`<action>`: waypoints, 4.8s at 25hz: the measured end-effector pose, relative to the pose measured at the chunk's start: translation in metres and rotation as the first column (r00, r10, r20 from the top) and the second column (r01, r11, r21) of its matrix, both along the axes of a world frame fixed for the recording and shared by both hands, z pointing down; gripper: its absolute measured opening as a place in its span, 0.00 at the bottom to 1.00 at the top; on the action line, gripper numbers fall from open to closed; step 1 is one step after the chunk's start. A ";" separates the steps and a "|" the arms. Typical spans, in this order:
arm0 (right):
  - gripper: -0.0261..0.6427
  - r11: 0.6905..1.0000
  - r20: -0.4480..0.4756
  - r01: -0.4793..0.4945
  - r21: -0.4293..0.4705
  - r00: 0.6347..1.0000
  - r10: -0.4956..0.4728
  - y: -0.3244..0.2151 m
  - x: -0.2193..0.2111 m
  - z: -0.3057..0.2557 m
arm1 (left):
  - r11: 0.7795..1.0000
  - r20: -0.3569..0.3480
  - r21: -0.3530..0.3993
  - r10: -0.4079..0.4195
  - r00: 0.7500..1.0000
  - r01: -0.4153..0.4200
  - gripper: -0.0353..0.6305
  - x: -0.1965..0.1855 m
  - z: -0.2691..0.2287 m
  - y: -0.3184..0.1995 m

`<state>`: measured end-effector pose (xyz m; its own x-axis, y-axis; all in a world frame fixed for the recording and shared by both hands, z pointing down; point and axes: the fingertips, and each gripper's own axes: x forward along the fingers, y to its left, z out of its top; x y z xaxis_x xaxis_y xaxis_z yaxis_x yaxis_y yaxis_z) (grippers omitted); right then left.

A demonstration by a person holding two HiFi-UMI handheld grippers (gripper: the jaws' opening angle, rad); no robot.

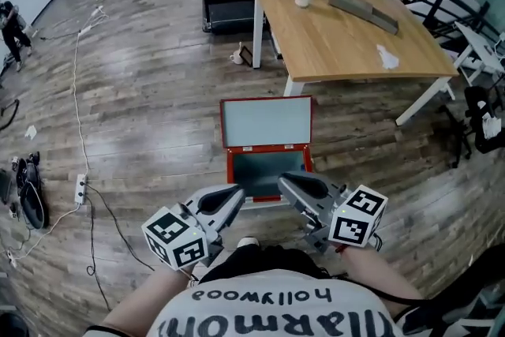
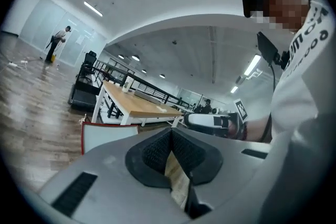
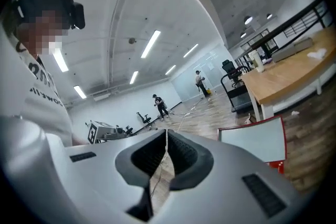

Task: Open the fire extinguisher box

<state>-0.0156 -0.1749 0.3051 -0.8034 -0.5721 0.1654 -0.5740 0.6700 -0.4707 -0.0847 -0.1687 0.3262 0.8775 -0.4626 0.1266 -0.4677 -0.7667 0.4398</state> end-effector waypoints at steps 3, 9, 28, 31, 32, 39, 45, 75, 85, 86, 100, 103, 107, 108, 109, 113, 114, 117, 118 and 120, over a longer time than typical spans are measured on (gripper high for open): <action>0.06 0.998 -0.076 -0.054 0.035 0.996 0.057 0.018 0.018 0.002 | 0.999 0.007 0.031 -0.009 1.000 0.009 0.06 0.014 -0.004 0.021; 0.06 0.995 -0.182 -0.097 0.040 0.978 0.102 0.052 0.051 0.017 | 0.997 0.036 0.044 -0.068 0.997 0.067 0.06 0.033 -0.005 0.059; 0.06 0.999 -0.144 -0.046 -0.005 0.989 0.045 0.164 0.070 0.006 | 0.995 0.082 0.042 -0.089 0.993 0.085 0.06 0.039 -0.024 0.167; 0.06 0.998 -0.125 -0.057 -0.005 0.991 0.056 0.163 0.067 0.002 | 0.995 0.077 0.029 -0.097 0.992 0.095 0.06 0.033 -0.019 0.167; 0.06 0.998 -0.107 -0.061 -0.011 0.992 0.059 0.163 0.066 0.000 | 0.995 0.072 0.025 -0.102 0.992 0.100 0.06 0.032 -0.019 0.166; 0.05 0.996 -0.061 -0.084 -0.030 0.995 0.083 0.159 0.072 -0.006 | 0.994 0.064 0.039 -0.100 0.993 0.098 0.06 0.030 -0.023 0.161; 0.05 0.998 -0.122 -0.067 -0.014 0.990 0.065 0.163 0.077 -0.002 | 0.993 0.071 0.021 -0.118 0.990 0.117 0.06 0.028 -0.016 0.164; 0.05 0.996 -0.153 -0.088 -0.032 0.985 0.082 0.161 0.088 0.006 | 0.991 0.074 0.021 -0.130 0.989 0.129 0.06 0.021 -0.012 0.165; 0.05 0.996 -0.149 -0.080 -0.036 0.986 0.074 0.161 0.088 0.008 | 0.993 0.074 0.019 -0.118 0.990 0.117 0.06 0.023 -0.013 0.161; 0.05 0.996 -0.154 -0.080 -0.036 0.985 0.073 0.161 0.088 0.009 | 0.993 0.074 0.019 -0.118 0.990 0.117 0.06 0.022 -0.012 0.161; 0.05 0.997 -0.064 -0.068 -0.019 0.996 0.067 0.155 0.083 0.000 | 0.991 0.073 0.021 -0.131 0.989 0.130 0.06 0.018 -0.011 0.160; 0.05 0.999 -0.152 -0.049 0.020 0.987 0.051 0.155 0.081 0.003 | 0.991 0.078 0.029 -0.129 0.989 0.127 0.06 0.019 -0.012 0.159; 0.05 0.998 -0.155 -0.050 0.033 0.986 0.055 0.155 0.081 0.002 | 0.990 0.076 0.031 -0.136 0.988 0.134 0.06 0.020 -0.012 0.159; 0.05 0.998 -0.156 -0.051 0.034 0.986 0.056 0.154 0.082 0.002 | 0.991 0.076 0.031 -0.136 0.988 0.134 0.06 0.020 -0.012 0.159; 0.05 0.998 -0.161 -0.050 0.035 0.985 0.056 0.154 0.082 0.002 | 0.991 0.077 0.030 -0.135 0.988 0.133 0.06 0.020 -0.011 0.159; 0.05 0.998 -0.168 -0.044 0.038 0.985 0.050 0.152 0.079 0.003 | 0.990 0.079 0.026 -0.137 0.987 0.136 0.06 0.017 -0.009 0.157; 0.05 0.998 -0.167 -0.042 0.038 0.985 0.048 0.152 0.079 0.004 | 0.990 0.078 0.026 -0.138 0.987 0.137 0.06 0.017 -0.008 0.157; 0.05 0.999 -0.174 -0.035 0.036 0.984 0.041 0.153 0.077 0.004 | 0.990 0.078 0.026 -0.142 0.987 0.140 0.06 0.016 -0.009 0.157; 0.05 0.999 -0.176 -0.032 0.036 0.984 0.038 0.153 0.077 0.003 | 0.990 0.077 0.026 -0.142 0.987 0.141 0.06 0.017 -0.010 0.157; 0.05 0.999 -0.175 -0.028 0.037 0.984 0.034 0.154 0.078 0.004 | 0.990 0.077 0.026 -0.142 0.987 0.140 0.06 0.019 -0.010 0.158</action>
